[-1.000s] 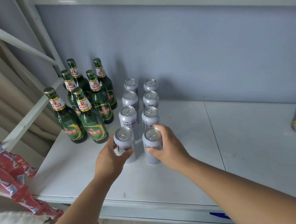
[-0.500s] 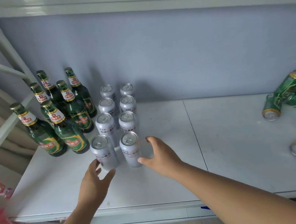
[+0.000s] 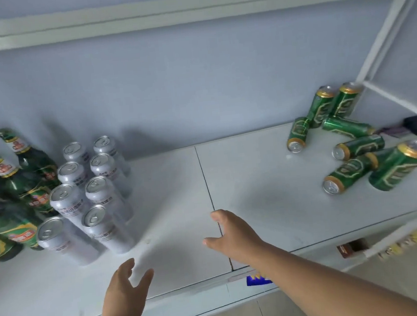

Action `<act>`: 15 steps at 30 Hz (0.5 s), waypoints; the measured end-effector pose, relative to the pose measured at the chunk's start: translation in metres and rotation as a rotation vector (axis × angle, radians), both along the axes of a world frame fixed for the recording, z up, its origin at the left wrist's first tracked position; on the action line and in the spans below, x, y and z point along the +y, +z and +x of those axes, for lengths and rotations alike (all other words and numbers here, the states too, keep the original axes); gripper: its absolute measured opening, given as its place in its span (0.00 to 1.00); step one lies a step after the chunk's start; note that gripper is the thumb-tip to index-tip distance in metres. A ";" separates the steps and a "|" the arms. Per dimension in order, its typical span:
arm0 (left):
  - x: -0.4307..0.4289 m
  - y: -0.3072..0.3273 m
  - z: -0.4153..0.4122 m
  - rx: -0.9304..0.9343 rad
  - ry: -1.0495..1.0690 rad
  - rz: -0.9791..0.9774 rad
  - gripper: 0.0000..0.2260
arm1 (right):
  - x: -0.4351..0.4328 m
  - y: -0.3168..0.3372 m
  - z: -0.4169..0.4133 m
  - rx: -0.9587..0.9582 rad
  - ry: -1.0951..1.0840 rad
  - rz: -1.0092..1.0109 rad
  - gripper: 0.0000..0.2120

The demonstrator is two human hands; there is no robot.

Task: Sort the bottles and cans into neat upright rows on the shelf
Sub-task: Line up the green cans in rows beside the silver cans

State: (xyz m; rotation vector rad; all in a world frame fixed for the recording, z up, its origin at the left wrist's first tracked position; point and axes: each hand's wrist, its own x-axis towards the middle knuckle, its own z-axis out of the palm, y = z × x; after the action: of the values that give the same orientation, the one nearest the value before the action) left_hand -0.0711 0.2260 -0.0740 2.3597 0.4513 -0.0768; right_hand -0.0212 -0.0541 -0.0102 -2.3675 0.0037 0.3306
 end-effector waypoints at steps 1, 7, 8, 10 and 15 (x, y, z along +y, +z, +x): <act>-0.015 0.001 0.000 0.001 -0.019 0.004 0.27 | -0.018 0.000 -0.006 0.006 -0.024 0.005 0.36; -0.112 0.014 0.008 0.001 -0.155 0.027 0.24 | -0.118 0.000 -0.040 0.033 -0.166 0.025 0.34; -0.128 0.017 0.010 -0.002 -0.181 0.027 0.23 | -0.134 0.002 -0.043 0.036 -0.184 0.032 0.33; -0.161 0.023 0.013 -0.003 -0.236 0.019 0.22 | -0.163 0.006 -0.048 0.044 -0.218 0.052 0.33; -0.238 0.038 0.017 -0.006 -0.352 0.007 0.21 | -0.221 0.012 -0.065 0.055 -0.272 0.084 0.31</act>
State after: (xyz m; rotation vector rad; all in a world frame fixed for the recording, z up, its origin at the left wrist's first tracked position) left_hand -0.0537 -0.0124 -0.0362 2.4208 0.0284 -0.2309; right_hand -0.0862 -0.2756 0.0017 -2.2385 0.3282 0.2576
